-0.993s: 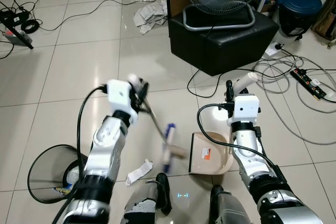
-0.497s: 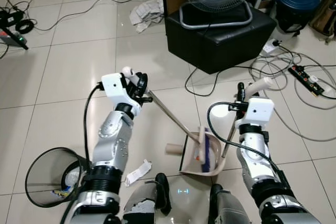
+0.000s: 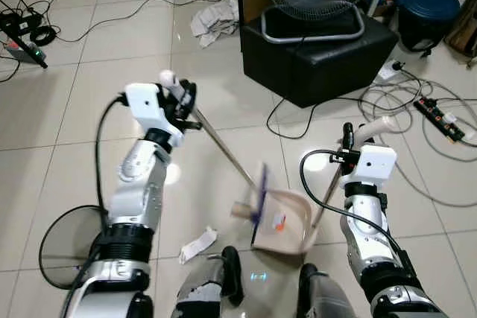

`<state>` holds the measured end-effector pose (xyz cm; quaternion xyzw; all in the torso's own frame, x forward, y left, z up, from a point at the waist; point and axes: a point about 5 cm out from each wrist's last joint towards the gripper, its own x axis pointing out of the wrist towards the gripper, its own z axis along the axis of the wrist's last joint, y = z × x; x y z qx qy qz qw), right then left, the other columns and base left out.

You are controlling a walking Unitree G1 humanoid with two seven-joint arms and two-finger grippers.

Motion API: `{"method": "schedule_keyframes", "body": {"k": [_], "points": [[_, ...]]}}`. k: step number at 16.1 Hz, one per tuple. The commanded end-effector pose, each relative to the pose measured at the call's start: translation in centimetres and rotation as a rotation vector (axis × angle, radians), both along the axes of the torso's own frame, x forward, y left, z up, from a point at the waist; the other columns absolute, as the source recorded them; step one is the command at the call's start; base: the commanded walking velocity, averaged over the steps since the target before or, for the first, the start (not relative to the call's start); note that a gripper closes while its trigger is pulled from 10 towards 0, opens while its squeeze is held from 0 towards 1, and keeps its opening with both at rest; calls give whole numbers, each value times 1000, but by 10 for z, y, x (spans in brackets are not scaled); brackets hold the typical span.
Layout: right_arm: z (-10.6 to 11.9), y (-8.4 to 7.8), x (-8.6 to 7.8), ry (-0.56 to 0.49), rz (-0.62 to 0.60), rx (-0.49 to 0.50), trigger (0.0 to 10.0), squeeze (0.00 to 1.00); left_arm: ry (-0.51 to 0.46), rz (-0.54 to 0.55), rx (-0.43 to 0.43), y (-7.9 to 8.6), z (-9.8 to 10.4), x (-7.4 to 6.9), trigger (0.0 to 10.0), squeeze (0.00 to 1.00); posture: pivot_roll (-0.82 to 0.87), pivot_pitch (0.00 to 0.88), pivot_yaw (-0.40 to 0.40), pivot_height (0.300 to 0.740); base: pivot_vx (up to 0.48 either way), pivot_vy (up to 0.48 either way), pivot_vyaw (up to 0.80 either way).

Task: Sweep floor

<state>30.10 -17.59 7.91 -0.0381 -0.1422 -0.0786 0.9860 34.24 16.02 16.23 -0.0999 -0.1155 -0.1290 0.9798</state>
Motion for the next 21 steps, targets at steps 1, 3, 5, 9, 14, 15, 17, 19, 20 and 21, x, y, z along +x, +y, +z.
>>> {"method": "schedule_keyframes", "body": {"k": [1, 3, 5, 9, 14, 15, 17, 19, 20, 21], "points": [[-4, -1, -1, 21, -4, 4, 10000, 0, -115, 45, -3, 10, 26, 2, 10000, 0, 124, 104, 93, 740, 0, 0, 0], [1, -1, 5, 21, 4, -4, 10000, 0, -142, 91, 20, 20, 38, 9, 10000, 0, 148, 133, 88, 740, 0, 0, 0], [1, -1, 5, 21, 2, 1, 10000, 0, -159, 114, 106, 27, 39, 8, 10000, 0, 182, 123, 57, 740, 0, 0, 0], [-4, 4, 3, 39, 4, 7, 10000, 0, -124, 204, 232, 42, 26, 12, 10000, 0, 176, 121, 77, 740, 0, 0, 0], [0, -6, 3, 28, -6, -11, 10000, 0, -68, 312, 292, 51, 6, 14, 10000, 0, 124, 174, 94, 740, 0, 0, 0], [0, -7, 3, 25, -6, -12, 10000, 0, -62, 322, 296, 53, 4, 15, 10000, 0, 120, 180, 98, 740, 0, 0, 0], [3, -8, 4, 14, 2, -31, 10000, 0, -22, 295, 330, 48, -11, 13, 10000, 0, 99, 232, 134, 740, 0, 0, 0], [4, -8, 3, 9, 6, -41, 10000, 0, 2, 264, 352, 42, -21, 11, 10000, 0, 98, 235, 141, 740, 0, 0, 0], [2, -7, 2, 19, 10, -45, 10000, 0, 31, 216, 371, 33, -34, 7, 10000, 0, 97, 241, 142, 740, 0, 0, 0], [1, -4, 3, 24, 19, -42, 10000, 0, 58, 182, 372, 22, -44, 5, 10000, 0, 93, 249, 136, 740, 0, 0, 0]]}}
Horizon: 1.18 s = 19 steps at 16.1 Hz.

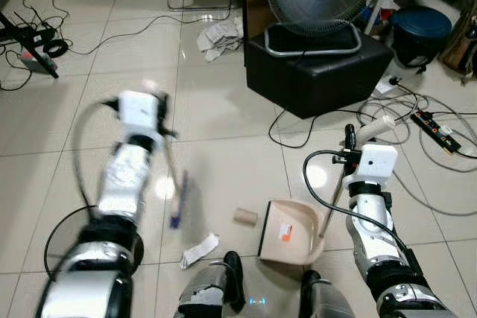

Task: Sweep floor

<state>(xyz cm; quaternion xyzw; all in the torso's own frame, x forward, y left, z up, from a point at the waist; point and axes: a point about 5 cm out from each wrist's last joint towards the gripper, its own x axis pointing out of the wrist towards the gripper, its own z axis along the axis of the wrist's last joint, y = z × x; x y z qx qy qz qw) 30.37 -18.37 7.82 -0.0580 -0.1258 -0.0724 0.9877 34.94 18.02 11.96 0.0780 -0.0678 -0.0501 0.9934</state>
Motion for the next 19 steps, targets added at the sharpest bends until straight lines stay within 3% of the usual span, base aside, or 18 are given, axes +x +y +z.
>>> {"method": "schedule_keyframes", "body": {"k": [1, 4, 8, 10, 13, 15, 17, 19], "points": [[3, 6, 1, -11, 22, -4, 10000, 0, 4, -15, 16, -1, -4, -2, 10000, 0, 91, 258, 129, 740, 0, 0, 0], [1, 18, 4, 6, 67, -12, 10000, 0, 47, -51, -77, -26, -16, -2, 10000, 0, 87, 268, 129, 740, 0, 0, 0], [0, 20, 2, 9, 51, -23, 10000, 0, 75, -94, -95, -41, -24, -4, 10000, 0, 79, 292, 145, 740, 0, 0, 0], [-2, 16, -1, 8, 32, -35, 10000, 0, 71, -110, -138, -46, -24, -4, 10000, 0, 75, 300, 146, 740, 0, 0, 0], [-3, 5, -4, 17, -5, -72, 10000, 0, 67, -202, -233, -67, -21, -5, 10000, 0, 63, 309, 141, 740, 0, 0, 0], [-2, 2, -4, 14, -17, -81, 10000, 0, 60, -210, -244, -72, -20, -5, 10000, 0, 58, 310, 143, 740, 0, 0, 0], [-2, -6, -7, 12, -45, -95, 10000, 0, 49, -263, -292, -83, -16, -5, 10000, 0, 54, 315, 147, 740, 0, 0, 0], [-3, -10, -8, 20, -60, -99, 10000, 0, 49, -333, -289, -92, -14, -6, 10000, 0, 55, 311, 149, 740, 0, 0, 0]]}}
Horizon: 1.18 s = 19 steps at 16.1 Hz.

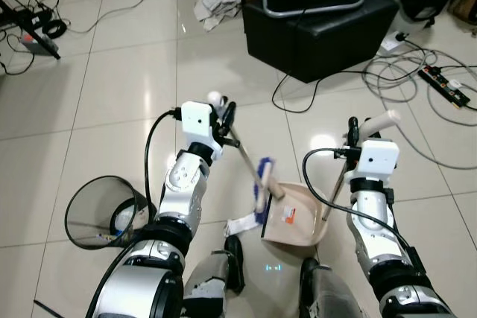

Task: Sweep floor

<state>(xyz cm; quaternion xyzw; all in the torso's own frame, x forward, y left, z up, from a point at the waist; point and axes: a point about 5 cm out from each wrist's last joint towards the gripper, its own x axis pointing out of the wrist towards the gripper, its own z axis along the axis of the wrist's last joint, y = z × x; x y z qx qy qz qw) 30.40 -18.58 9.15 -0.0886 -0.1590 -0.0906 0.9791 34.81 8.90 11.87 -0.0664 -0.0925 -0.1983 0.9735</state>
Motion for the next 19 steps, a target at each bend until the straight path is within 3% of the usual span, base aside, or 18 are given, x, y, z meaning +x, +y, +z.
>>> {"method": "schedule_keyframes", "body": {"k": [1, 5, 11, 14, 15, 19], "points": [[-17, -10, -9, 89, -31, -35, 10000, 0, 46, -79, 12, -5, -12, -7, 10000, 0, 57, 308, 146, 740, 0, 0, 0], [-16, -9, -7, 84, -33, -15, 10000, 0, 2, -243, 45, -5, -4, -13, 10000, 0, 60, 289, 146, 740, 0, 0, 0], [2, -21, -1, 8, -63, 48, 10000, 0, -41, -238, 58, 28, 19, -20, 10000, 0, 44, 214, 149, 740, 0, 0, 0], [9, -23, 1, -18, -44, 52, 10000, 0, -68, -220, 31, 34, 35, -18, 10000, 0, 34, 194, 141, 740, 0, 0, 0], [16, -26, 1, -41, -33, 62, 10000, 0, -100, -219, 22, 38, 53, -17, 10000, 0, 26, 165, 136, 740, 0, 0, 0], [20, -34, -3, -65, -49, 81, 10000, 0, -122, -285, 29, 42, 68, -21, 10000, 0, 16, 131, 139, 740, 0, 0, 0]]}}
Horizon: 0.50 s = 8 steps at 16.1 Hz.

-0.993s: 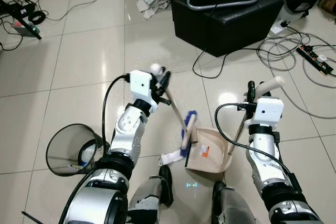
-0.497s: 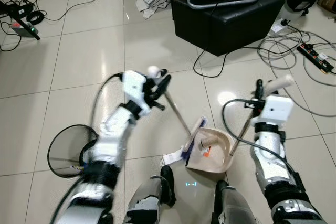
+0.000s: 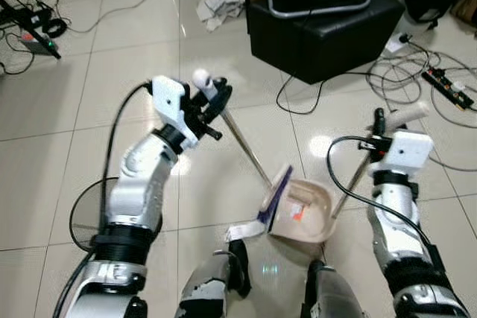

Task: Sweep floor

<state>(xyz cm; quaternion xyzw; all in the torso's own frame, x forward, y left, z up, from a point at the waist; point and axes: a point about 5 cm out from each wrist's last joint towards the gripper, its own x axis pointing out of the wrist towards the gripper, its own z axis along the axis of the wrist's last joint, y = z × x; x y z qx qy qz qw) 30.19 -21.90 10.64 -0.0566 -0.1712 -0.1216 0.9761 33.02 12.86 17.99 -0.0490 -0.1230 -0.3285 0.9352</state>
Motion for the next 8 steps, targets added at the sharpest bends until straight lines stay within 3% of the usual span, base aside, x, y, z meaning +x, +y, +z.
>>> {"method": "schedule_keyframes", "body": {"k": [1, 4, 8], "points": [[6, -3, -2, -34, -6, 17, 10000, 0, -38, -56, -5, 4, 13, -5, 10000, 0, 16, 123, 139, 740, 0, 0, 0], [8, -7, -6, -44, -12, 40, 10000, 0, -80, -70, 26, 13, 28, -4, 10000, 0, 21, 115, 136, 740, 0, 0, 0], [18, -15, -16, -116, -30, 120, 10000, 0, -209, 280, 73, 54, 56, 20, 10000, 0, 27, 105, 144, 740, 0, 0, 0]]}}
